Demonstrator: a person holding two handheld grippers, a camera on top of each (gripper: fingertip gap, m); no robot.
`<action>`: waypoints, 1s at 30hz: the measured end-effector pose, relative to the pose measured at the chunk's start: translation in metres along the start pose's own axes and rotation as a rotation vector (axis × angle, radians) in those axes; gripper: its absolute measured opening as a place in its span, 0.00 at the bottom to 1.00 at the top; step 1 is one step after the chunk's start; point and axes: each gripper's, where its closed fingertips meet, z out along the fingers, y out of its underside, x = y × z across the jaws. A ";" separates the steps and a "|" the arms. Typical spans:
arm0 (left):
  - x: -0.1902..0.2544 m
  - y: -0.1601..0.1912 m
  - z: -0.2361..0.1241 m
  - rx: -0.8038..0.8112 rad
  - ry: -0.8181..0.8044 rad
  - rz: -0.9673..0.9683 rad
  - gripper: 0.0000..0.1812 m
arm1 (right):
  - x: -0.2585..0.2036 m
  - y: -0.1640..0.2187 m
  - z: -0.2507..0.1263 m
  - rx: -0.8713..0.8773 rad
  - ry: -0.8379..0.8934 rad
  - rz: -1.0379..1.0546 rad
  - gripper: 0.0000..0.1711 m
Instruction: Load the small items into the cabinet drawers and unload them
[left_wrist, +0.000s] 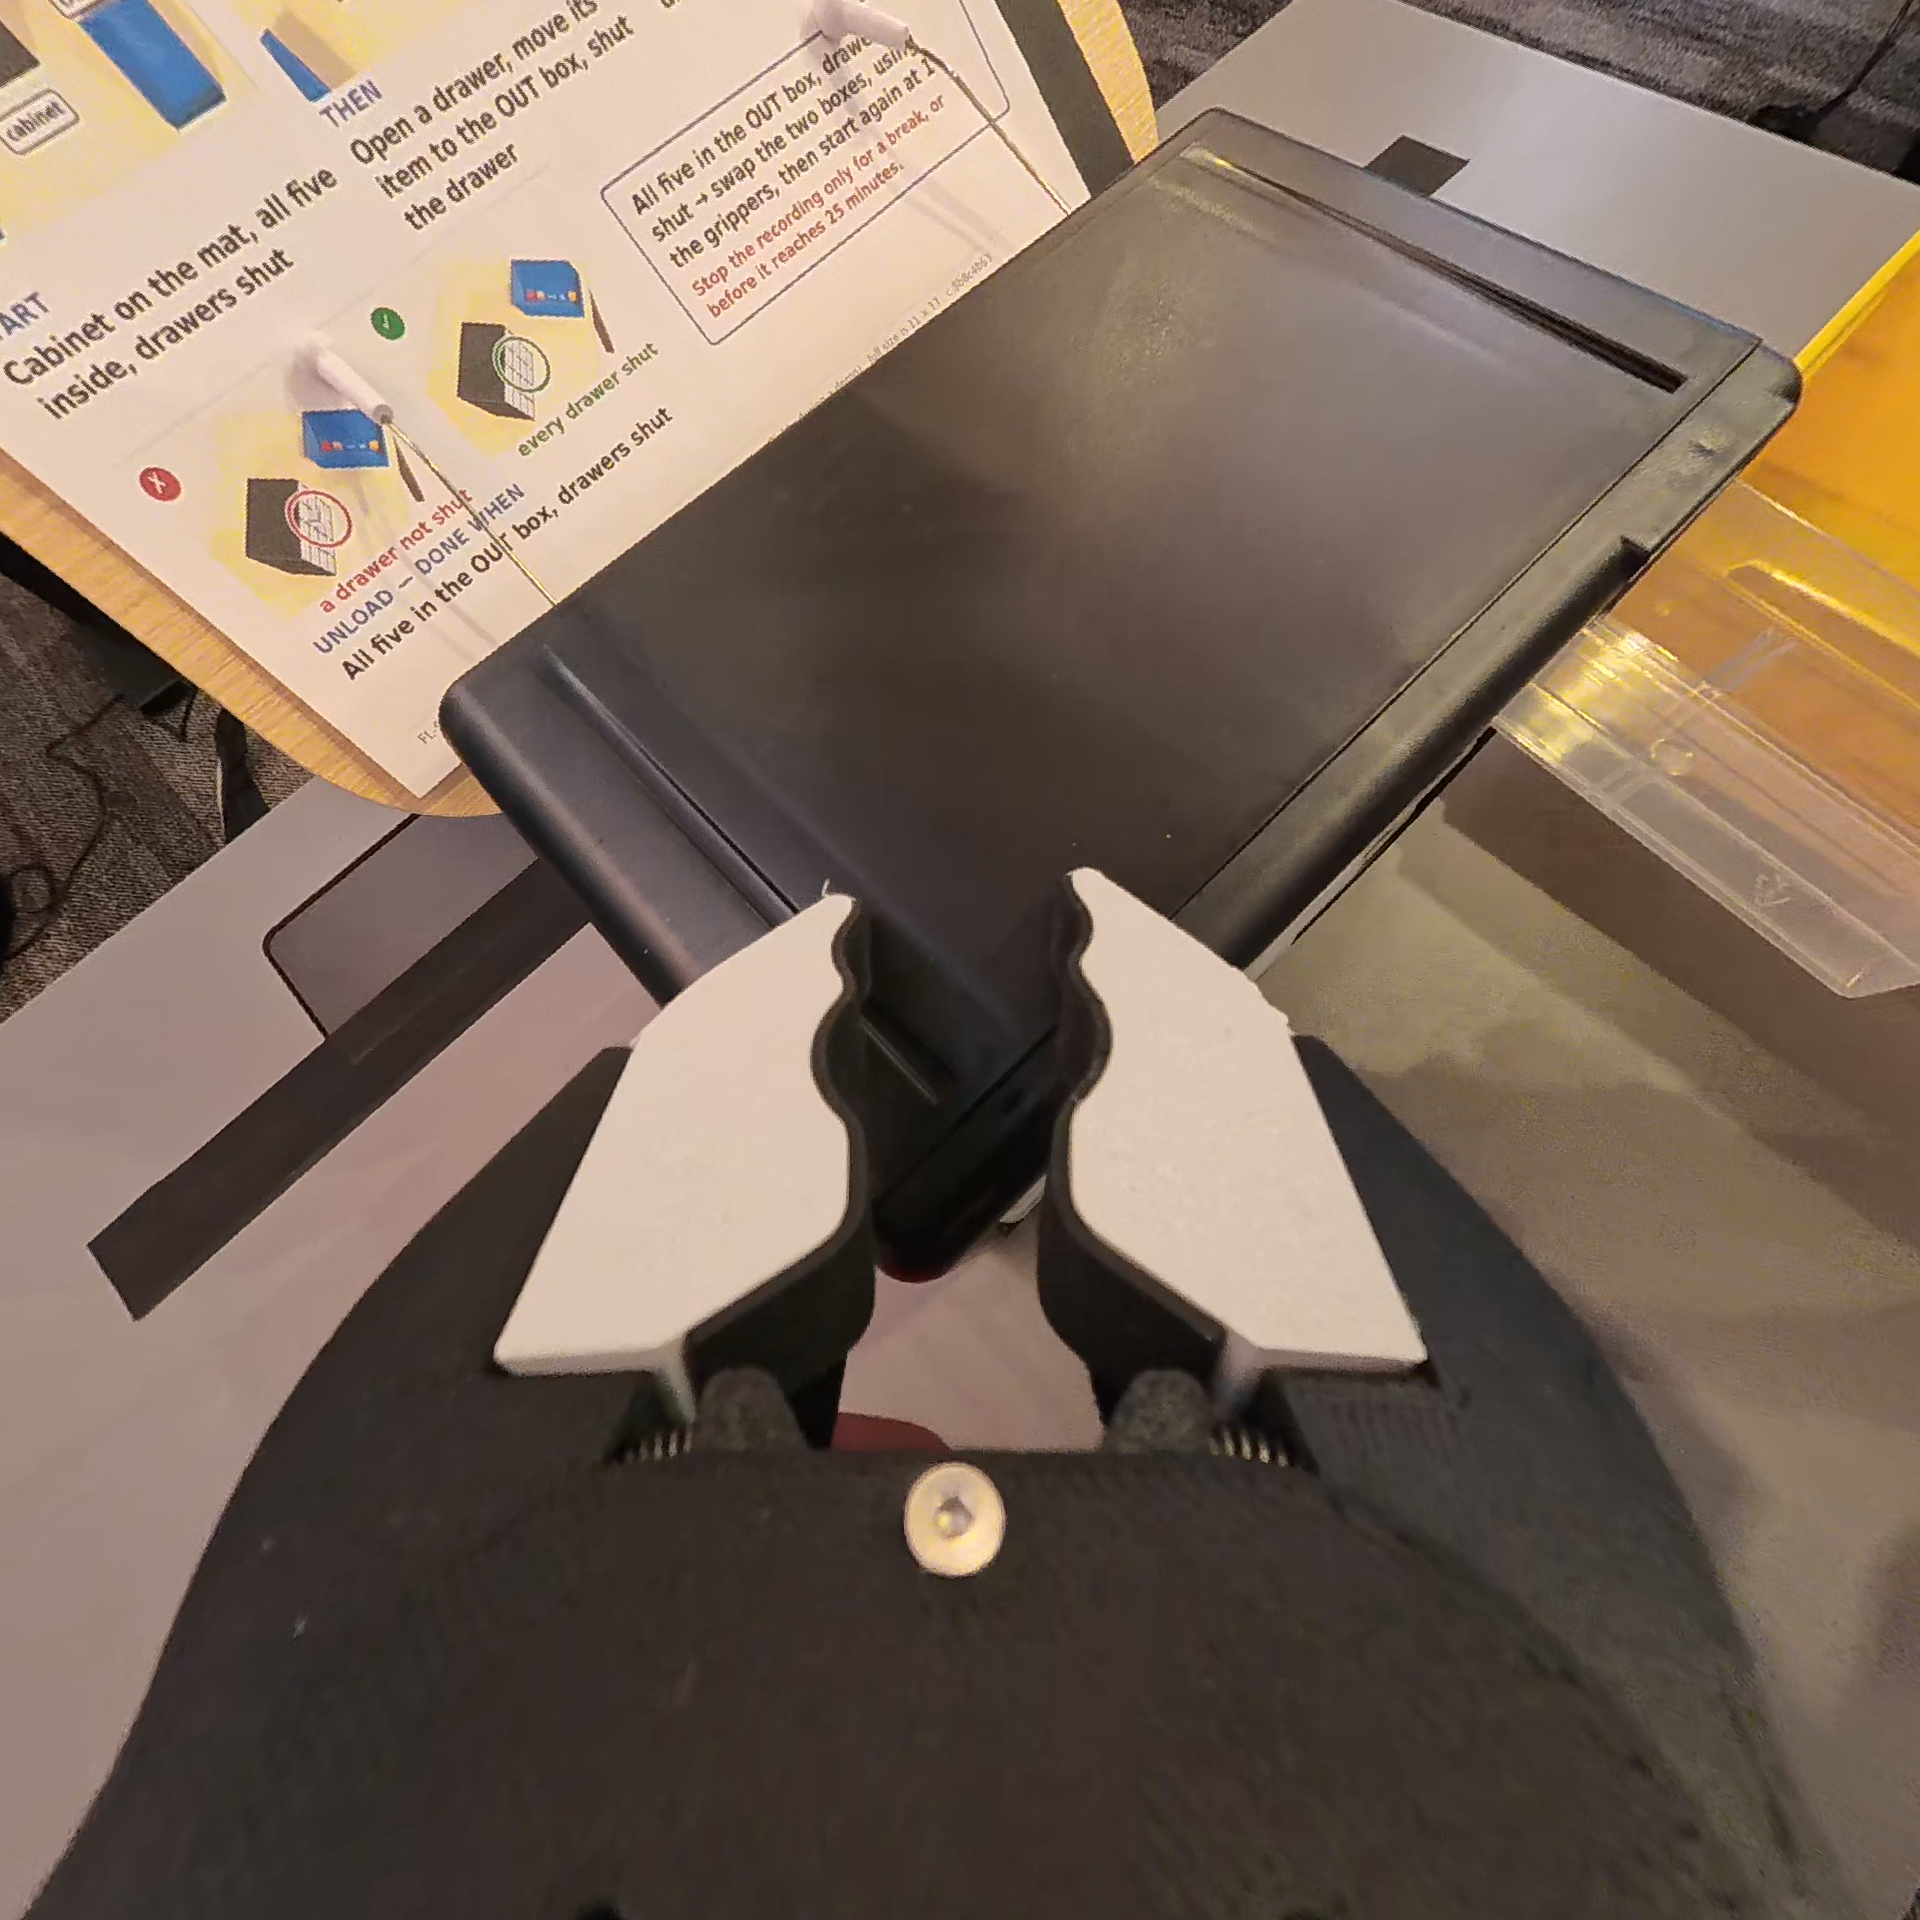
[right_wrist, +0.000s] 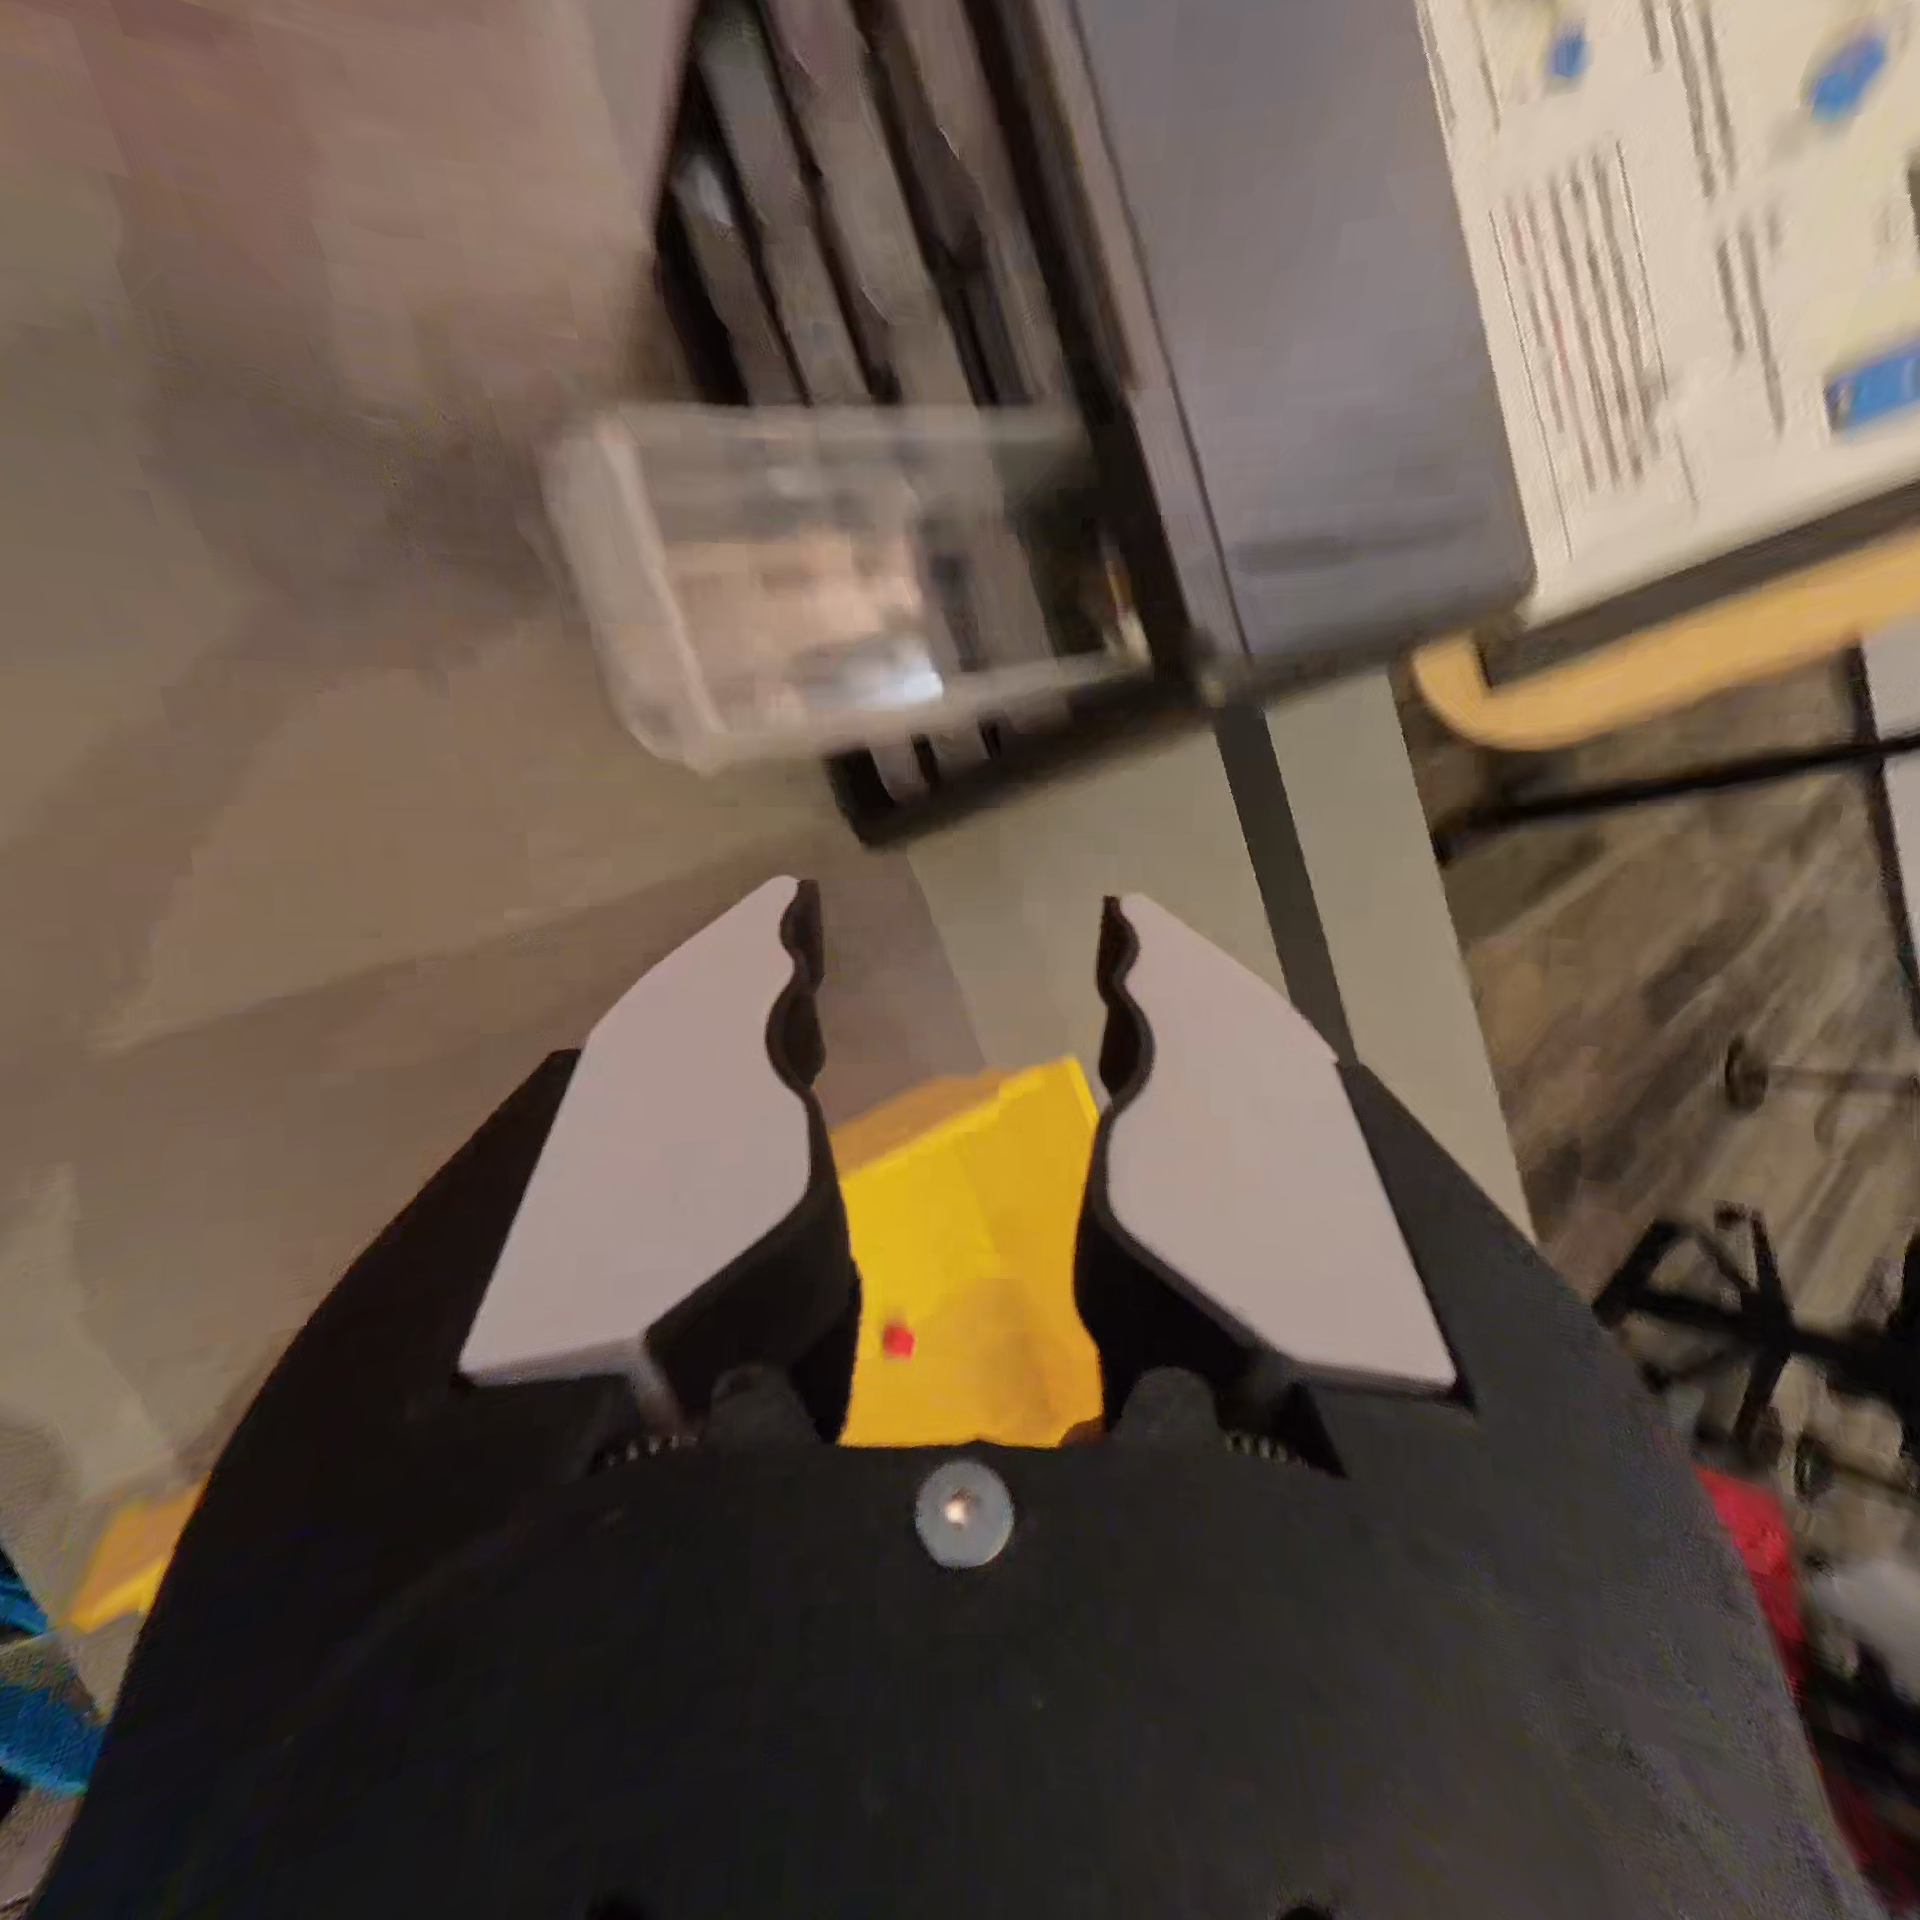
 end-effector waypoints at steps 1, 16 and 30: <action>0.000 0.000 0.000 0.001 0.000 -0.002 0.18 | -0.009 -0.016 0.001 0.032 -0.013 -0.036 0.31; 0.000 0.000 0.000 0.015 0.000 0.001 0.19 | 0.001 -0.047 0.040 -0.010 0.124 -0.143 0.36; 0.002 0.000 0.000 0.007 0.004 0.019 0.17 | -0.010 -0.052 0.047 -0.024 0.160 -0.242 0.39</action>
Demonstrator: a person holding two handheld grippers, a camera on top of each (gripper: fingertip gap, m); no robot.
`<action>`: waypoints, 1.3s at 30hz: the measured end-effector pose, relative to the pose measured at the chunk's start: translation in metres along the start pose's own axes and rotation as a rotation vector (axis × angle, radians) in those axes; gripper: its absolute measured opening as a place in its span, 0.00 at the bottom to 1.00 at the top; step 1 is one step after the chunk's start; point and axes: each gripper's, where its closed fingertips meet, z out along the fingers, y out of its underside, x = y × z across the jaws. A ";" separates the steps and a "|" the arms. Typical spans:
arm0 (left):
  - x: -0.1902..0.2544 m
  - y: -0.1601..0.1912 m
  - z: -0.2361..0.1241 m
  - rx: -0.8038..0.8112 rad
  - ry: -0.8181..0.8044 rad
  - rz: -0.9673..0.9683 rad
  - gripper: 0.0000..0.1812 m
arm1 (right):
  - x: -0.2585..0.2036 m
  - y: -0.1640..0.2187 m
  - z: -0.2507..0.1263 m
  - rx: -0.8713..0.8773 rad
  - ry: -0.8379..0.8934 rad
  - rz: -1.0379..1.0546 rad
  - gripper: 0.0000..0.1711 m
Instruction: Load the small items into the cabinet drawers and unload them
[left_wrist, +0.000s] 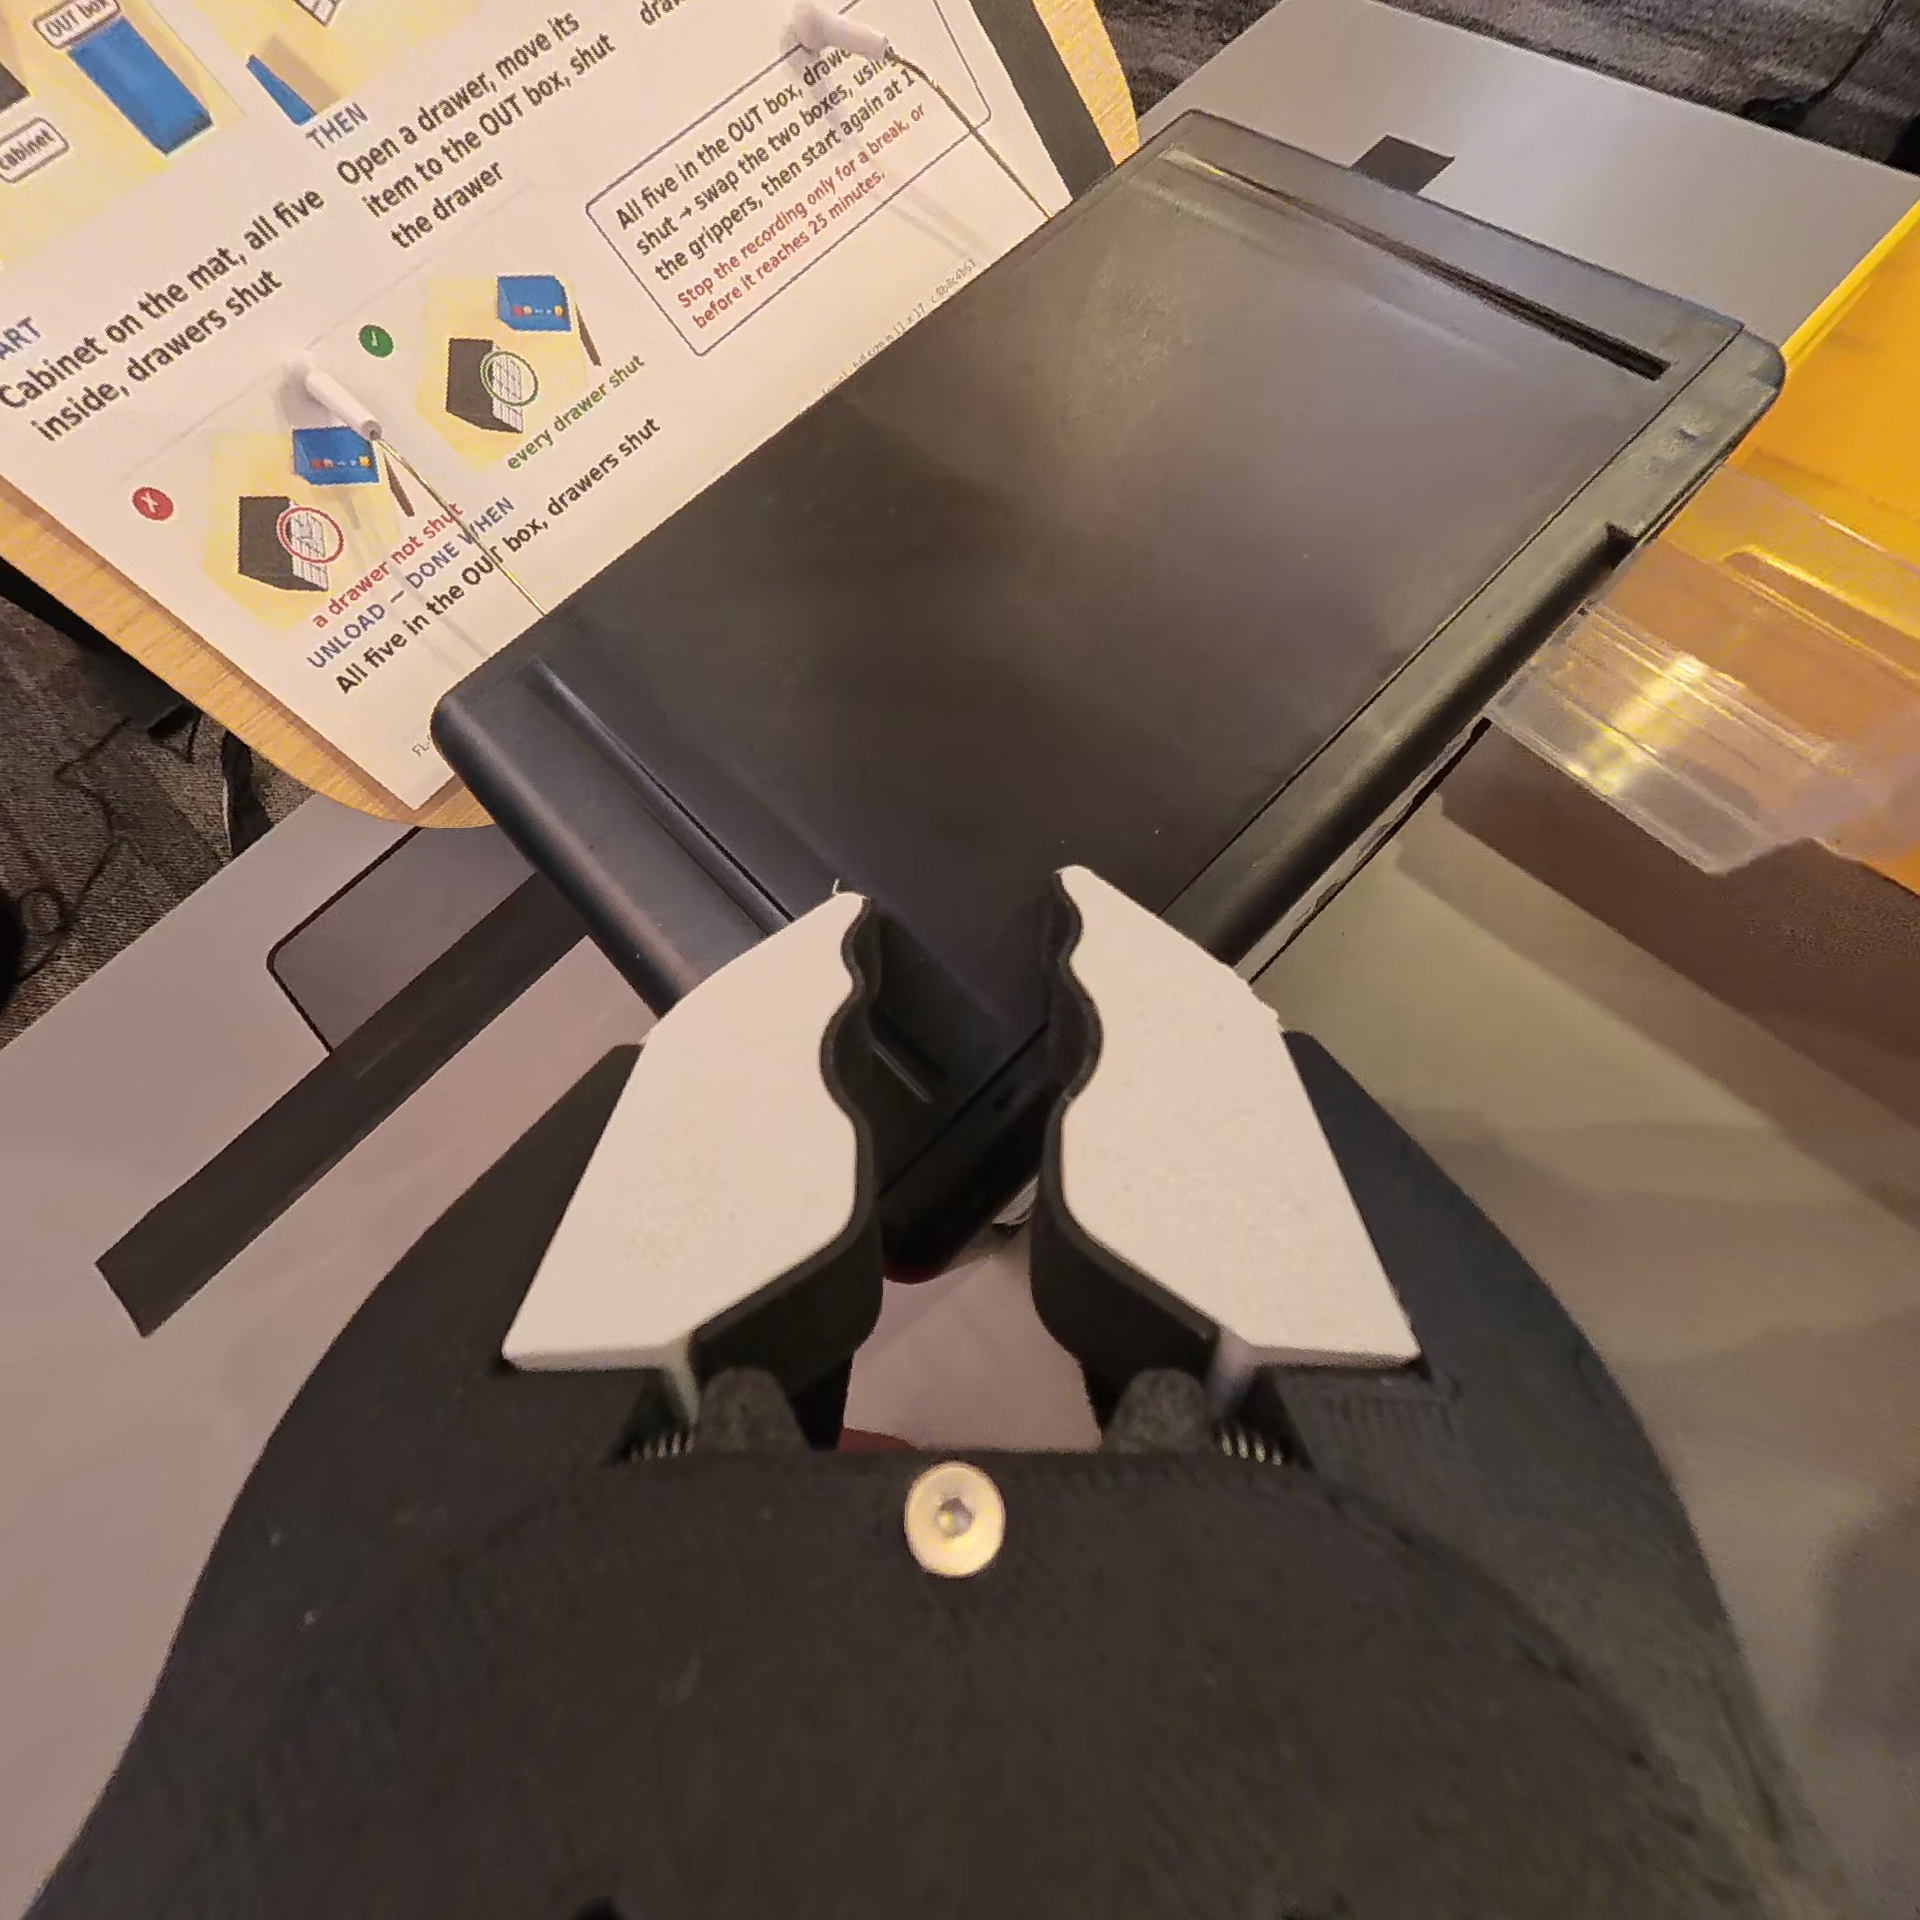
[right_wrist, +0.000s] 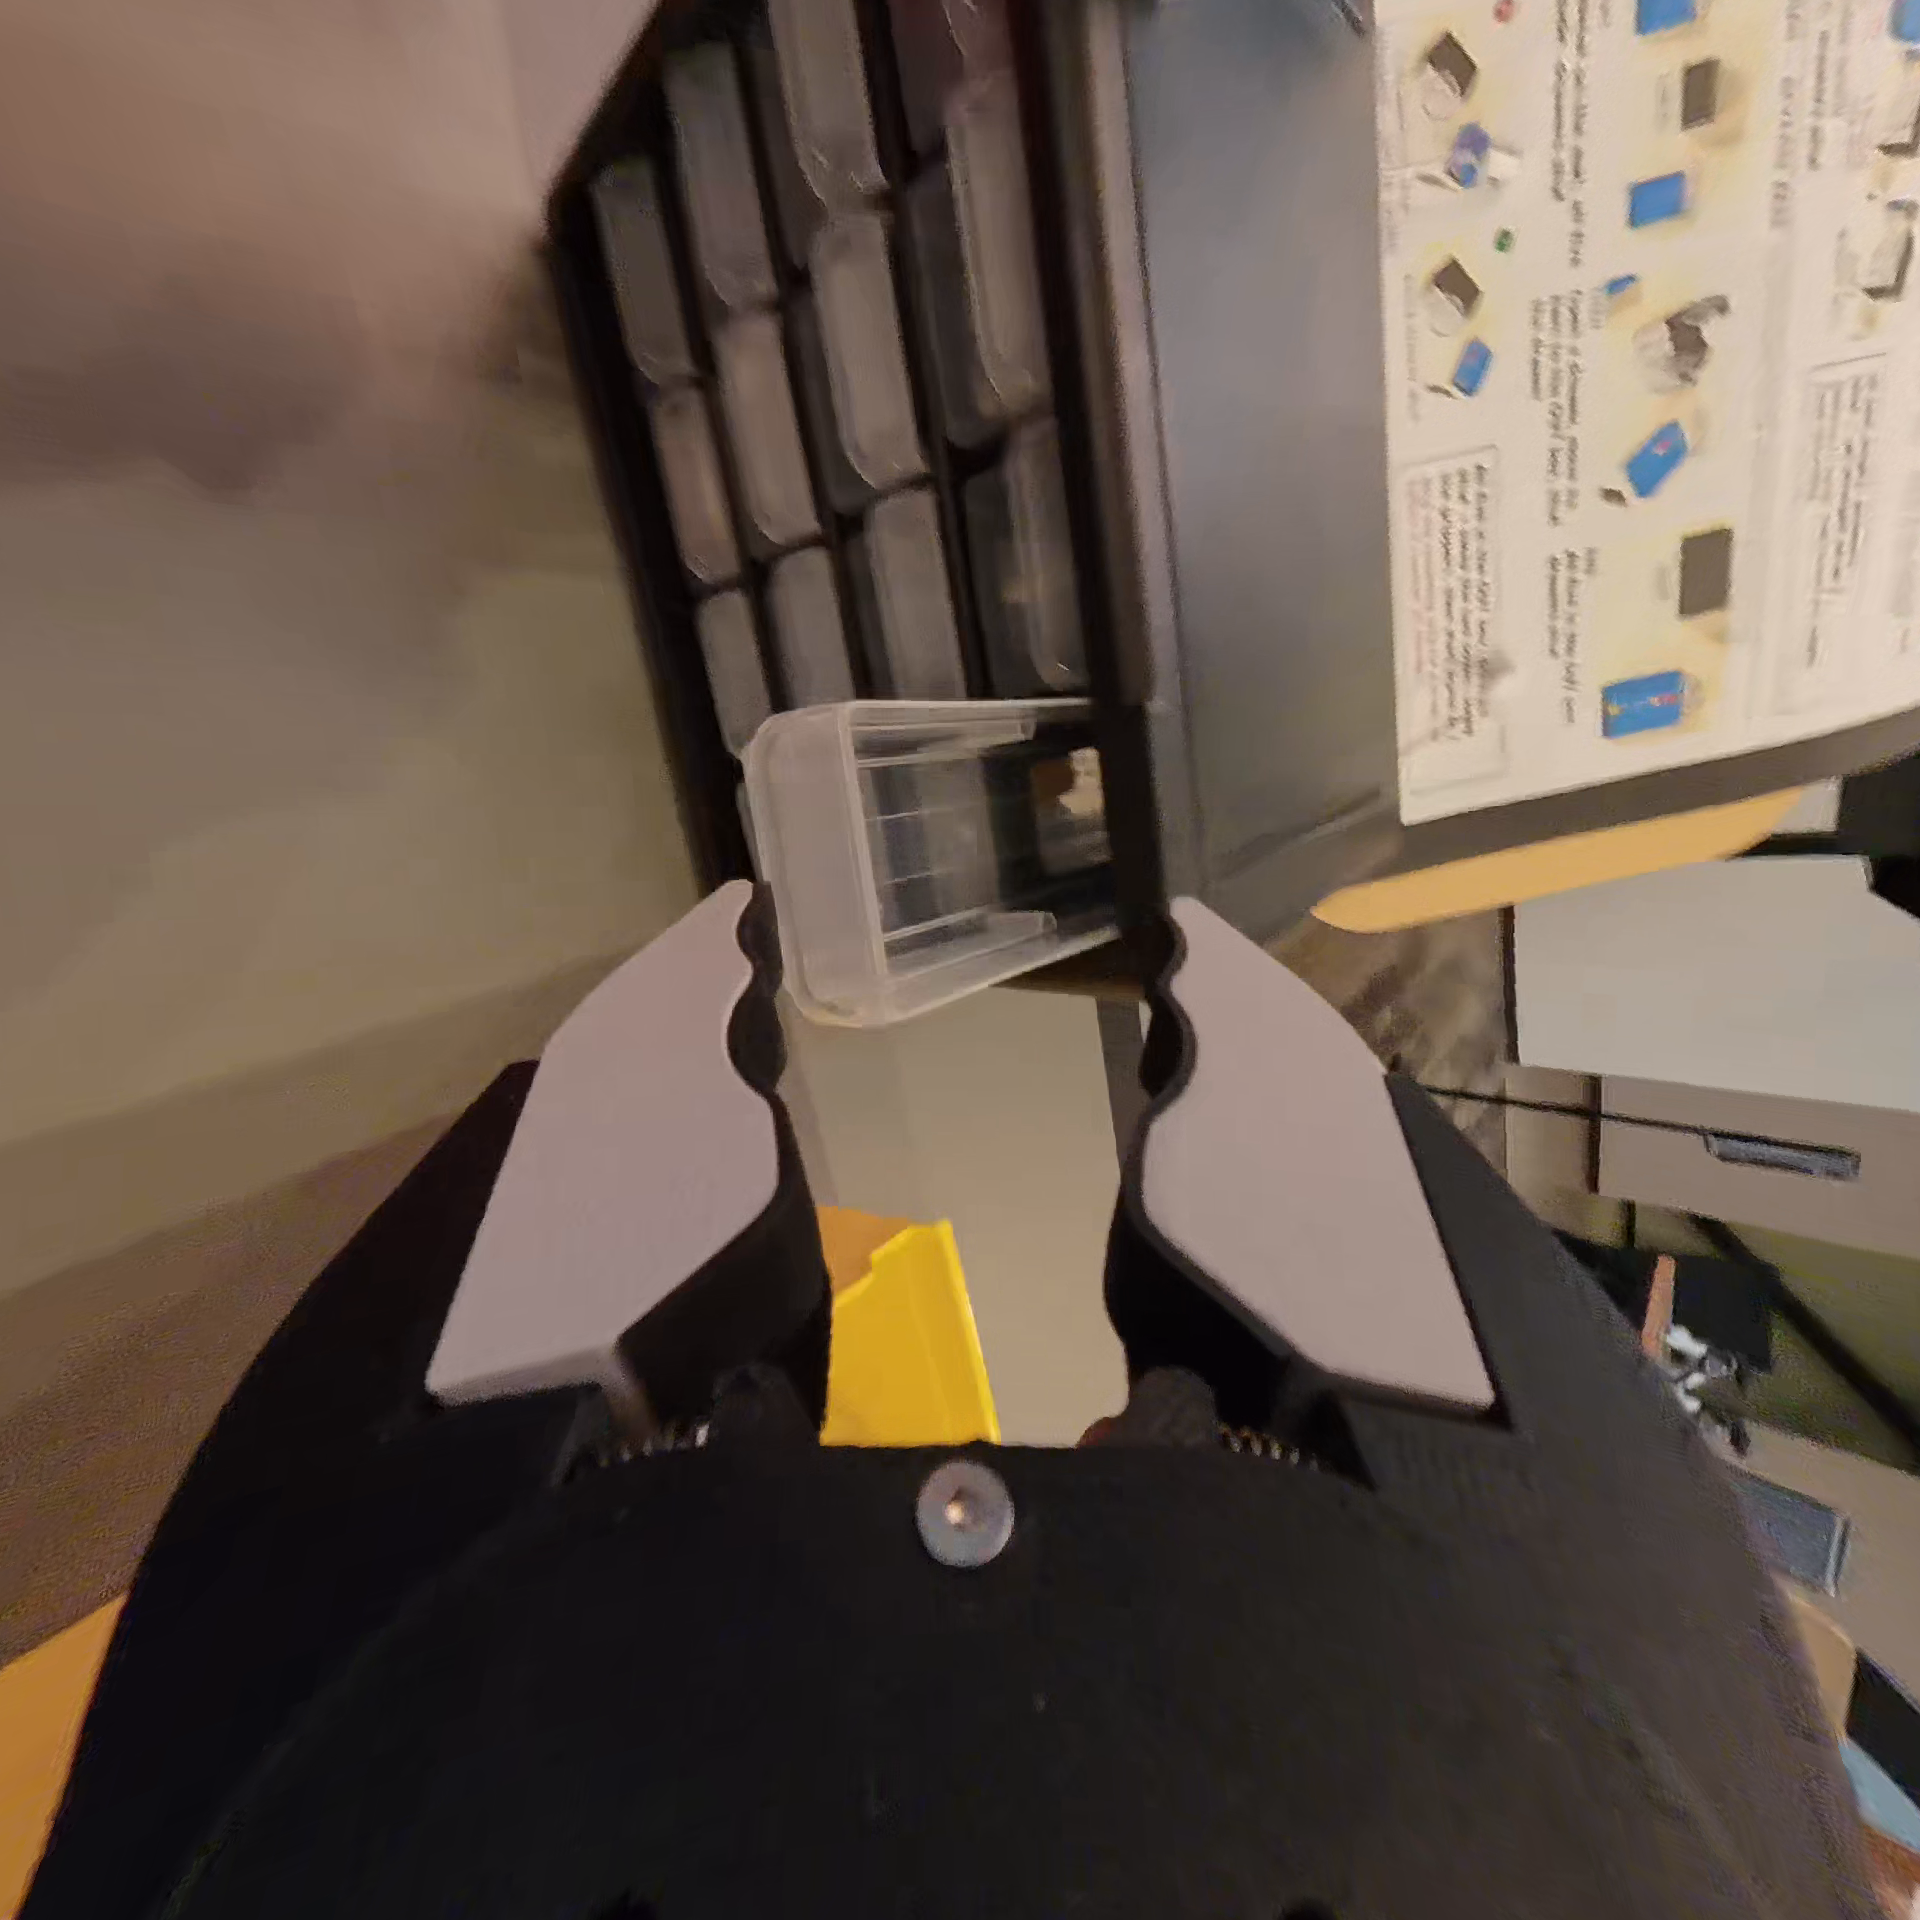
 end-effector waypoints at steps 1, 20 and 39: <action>0.000 0.000 0.000 -0.004 0.000 0.001 0.17 | 0.007 0.003 0.002 -0.007 0.021 0.014 0.38; 0.000 -0.001 0.000 0.008 0.007 -0.007 0.17 | 0.044 0.002 0.036 0.048 0.295 -0.053 0.44; 0.000 -0.001 0.000 0.025 0.005 -0.013 0.16 | 0.031 0.022 0.062 -0.056 0.537 -0.239 0.49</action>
